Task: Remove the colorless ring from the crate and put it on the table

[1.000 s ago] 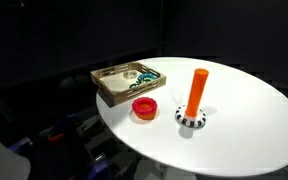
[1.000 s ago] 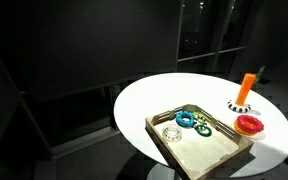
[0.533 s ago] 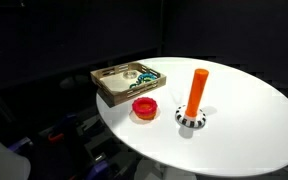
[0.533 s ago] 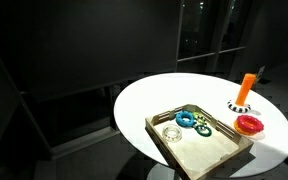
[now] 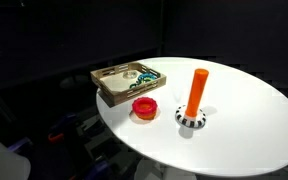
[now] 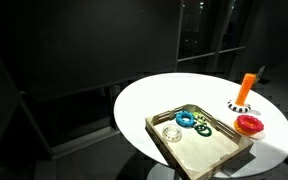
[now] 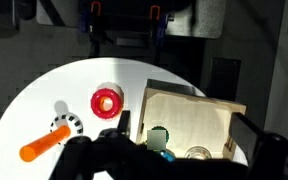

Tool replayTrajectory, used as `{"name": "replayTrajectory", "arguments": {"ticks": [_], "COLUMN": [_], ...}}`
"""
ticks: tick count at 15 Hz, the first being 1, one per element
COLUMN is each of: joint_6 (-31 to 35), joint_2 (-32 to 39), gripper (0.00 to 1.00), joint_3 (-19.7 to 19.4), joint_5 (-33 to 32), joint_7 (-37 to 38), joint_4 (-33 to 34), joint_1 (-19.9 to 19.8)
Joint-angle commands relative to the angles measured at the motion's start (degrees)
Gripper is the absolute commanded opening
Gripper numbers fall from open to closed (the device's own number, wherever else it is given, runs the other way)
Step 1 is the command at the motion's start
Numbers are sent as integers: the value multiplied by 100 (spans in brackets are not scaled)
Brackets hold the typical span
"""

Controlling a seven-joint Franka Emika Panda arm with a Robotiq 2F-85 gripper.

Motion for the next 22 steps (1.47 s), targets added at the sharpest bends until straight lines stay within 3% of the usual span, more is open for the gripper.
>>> {"name": "replayTrajectory", "arguments": {"ticks": [1, 7, 14, 22], "joint_6": [155, 660, 1762, 1741], "joint_2": [622, 1543, 2049, 2247], "gripper": [100, 100, 100, 100], "joint_3": [13, -89, -200, -288], "joint_5": [-137, -319, -689, -636], "joint_7": [409, 980, 1779, 1751], "joint_4": [586, 1218, 971, 971], "joint_1": [-32, 2, 131, 237]}}
